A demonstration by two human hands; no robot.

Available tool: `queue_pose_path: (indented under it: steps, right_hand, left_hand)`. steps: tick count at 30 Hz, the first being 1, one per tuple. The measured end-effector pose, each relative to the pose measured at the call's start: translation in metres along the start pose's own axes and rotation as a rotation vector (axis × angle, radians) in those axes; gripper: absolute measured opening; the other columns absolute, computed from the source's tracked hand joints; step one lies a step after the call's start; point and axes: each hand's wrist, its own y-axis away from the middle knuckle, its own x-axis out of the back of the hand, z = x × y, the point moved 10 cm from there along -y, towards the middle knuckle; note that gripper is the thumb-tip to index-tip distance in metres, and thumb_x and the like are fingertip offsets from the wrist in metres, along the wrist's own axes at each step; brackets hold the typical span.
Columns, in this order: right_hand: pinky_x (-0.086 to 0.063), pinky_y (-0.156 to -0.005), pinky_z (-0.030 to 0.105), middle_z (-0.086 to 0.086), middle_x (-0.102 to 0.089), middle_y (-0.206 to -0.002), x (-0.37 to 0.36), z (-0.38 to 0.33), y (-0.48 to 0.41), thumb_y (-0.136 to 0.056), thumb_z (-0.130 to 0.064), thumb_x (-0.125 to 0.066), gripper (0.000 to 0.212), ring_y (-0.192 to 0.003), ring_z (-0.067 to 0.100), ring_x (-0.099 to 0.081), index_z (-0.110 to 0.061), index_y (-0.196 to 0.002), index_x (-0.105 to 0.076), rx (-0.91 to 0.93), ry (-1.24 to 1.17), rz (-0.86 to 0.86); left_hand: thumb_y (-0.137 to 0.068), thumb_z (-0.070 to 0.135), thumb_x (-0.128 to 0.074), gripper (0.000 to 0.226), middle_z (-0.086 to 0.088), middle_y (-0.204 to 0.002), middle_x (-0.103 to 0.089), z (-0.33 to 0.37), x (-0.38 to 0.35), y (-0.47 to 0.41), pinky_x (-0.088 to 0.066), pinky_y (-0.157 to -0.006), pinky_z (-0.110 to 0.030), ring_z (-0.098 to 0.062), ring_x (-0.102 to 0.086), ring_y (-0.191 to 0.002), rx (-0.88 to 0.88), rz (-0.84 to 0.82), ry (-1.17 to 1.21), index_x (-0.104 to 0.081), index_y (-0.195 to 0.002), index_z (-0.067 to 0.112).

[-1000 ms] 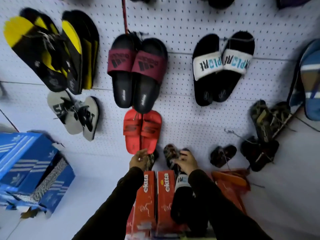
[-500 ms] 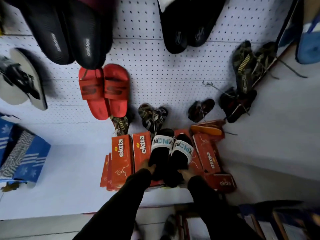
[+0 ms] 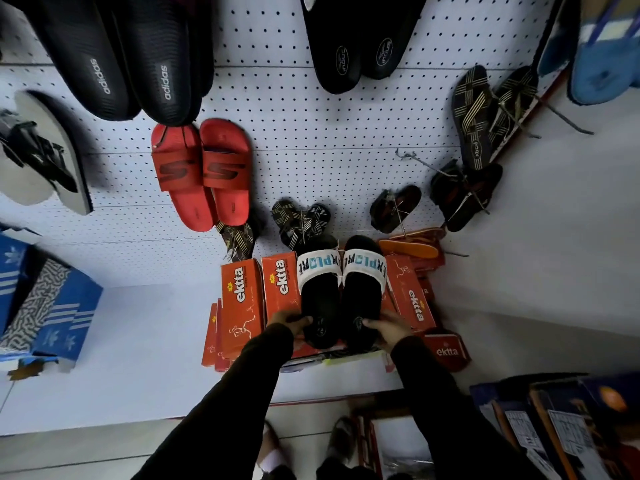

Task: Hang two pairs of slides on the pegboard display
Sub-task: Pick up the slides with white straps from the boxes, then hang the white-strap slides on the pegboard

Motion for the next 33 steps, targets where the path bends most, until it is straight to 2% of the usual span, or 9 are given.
queue_pose_path:
  steps: [3,6,8,10,15,19,22,27,33]
  right_hand:
    - [-0.054,-0.092,0.045,0.020,-0.063,-0.135,-0.003,-0.025,0.014,-0.085,0.010,-0.066,0.056,-0.124,0.040,-0.060,-0.009,-0.136,-0.056,0.078,-0.093,0.001]
    - [-0.056,-0.076,0.038,0.017,-0.061,-0.137,-0.008,-0.057,0.033,-0.084,0.013,-0.064,0.063,-0.122,0.037,-0.061,-0.014,-0.140,-0.054,0.182,-0.170,-0.026]
    - [-0.057,-0.084,0.045,0.018,-0.059,-0.140,-0.010,-0.080,0.045,-0.084,0.012,-0.064,0.067,-0.127,0.039,-0.058,-0.016,-0.143,-0.051,0.252,-0.185,-0.039]
    - [-0.053,-0.096,0.053,0.019,-0.060,-0.139,-0.008,-0.103,0.057,-0.083,0.012,-0.066,0.067,-0.126,0.040,-0.059,-0.016,-0.142,-0.052,0.339,-0.191,-0.037]
    - [-0.059,-0.080,0.036,0.006,-0.073,-0.103,-0.006,-0.171,0.101,-0.080,0.012,-0.069,0.066,-0.090,0.020,-0.070,-0.008,-0.140,-0.053,0.557,-0.227,-0.033]
    - [-0.052,-0.100,0.045,0.017,-0.070,-0.120,-0.007,-0.230,0.143,-0.083,0.012,-0.067,0.068,-0.105,0.029,-0.069,-0.006,-0.145,-0.047,0.698,-0.259,-0.053]
    - [-0.047,-0.109,0.050,0.025,-0.064,-0.131,-0.002,-0.270,0.172,-0.084,0.012,-0.066,0.067,-0.122,0.037,-0.063,-0.006,-0.145,-0.047,0.785,-0.299,-0.061]
    - [-0.049,-0.105,0.052,0.025,-0.065,-0.131,0.007,-0.337,0.223,-0.087,0.012,-0.062,0.061,-0.122,0.038,-0.063,-0.005,-0.143,-0.048,0.926,-0.309,-0.108]
    - [-0.051,-0.102,0.048,0.026,-0.062,-0.134,0.013,-0.397,0.252,-0.087,0.012,-0.062,0.065,-0.125,0.040,-0.061,-0.005,-0.148,-0.043,0.996,-0.350,-0.130]
  left_hand:
    - [-0.084,0.015,-0.070,0.052,-0.018,-0.128,-0.063,0.026,0.009,0.015,-0.052,-0.098,-0.042,-0.034,-0.061,-0.118,-0.108,0.057,-0.001,-0.055,-0.132,0.000]
    - [-0.084,0.009,-0.070,0.053,-0.017,-0.126,-0.063,0.053,0.016,0.034,-0.056,-0.083,-0.043,-0.033,-0.063,-0.108,-0.180,0.075,0.131,-0.053,-0.133,0.001]
    - [-0.083,0.011,-0.071,0.050,-0.014,-0.117,-0.064,0.076,0.020,0.046,-0.056,-0.082,-0.047,-0.029,-0.064,-0.092,-0.272,0.092,0.121,-0.055,-0.130,0.002]
    - [-0.083,0.012,-0.071,0.047,-0.017,-0.121,-0.064,0.099,0.026,0.062,-0.055,-0.090,-0.051,-0.030,-0.065,-0.094,-0.374,0.113,0.144,-0.057,-0.127,0.000]
    - [-0.085,0.007,-0.068,0.045,-0.019,-0.128,-0.062,0.162,0.033,0.105,-0.051,-0.088,-0.032,-0.016,-0.061,-0.092,-0.608,0.137,0.263,-0.056,-0.128,0.000]
    - [-0.084,0.010,-0.070,0.048,-0.019,-0.116,-0.069,0.216,0.040,0.135,-0.056,-0.092,-0.046,-0.027,-0.069,-0.093,-0.729,0.157,0.323,-0.056,-0.130,0.000]
    - [-0.084,0.010,-0.069,0.045,-0.013,-0.107,-0.071,0.260,0.043,0.163,-0.061,-0.063,-0.022,-0.015,-0.072,-0.075,-0.844,0.139,0.360,-0.058,-0.128,0.003]
    - [-0.085,0.009,-0.068,0.043,-0.009,-0.114,-0.067,0.331,0.044,0.215,-0.058,-0.089,-0.048,-0.037,-0.069,-0.101,-1.035,0.125,0.380,-0.058,-0.127,0.005]
    - [-0.084,0.014,-0.070,0.042,0.003,-0.097,-0.067,0.394,0.047,0.247,-0.059,-0.087,-0.046,-0.028,-0.070,-0.086,-1.136,0.164,0.374,-0.061,-0.124,0.006]
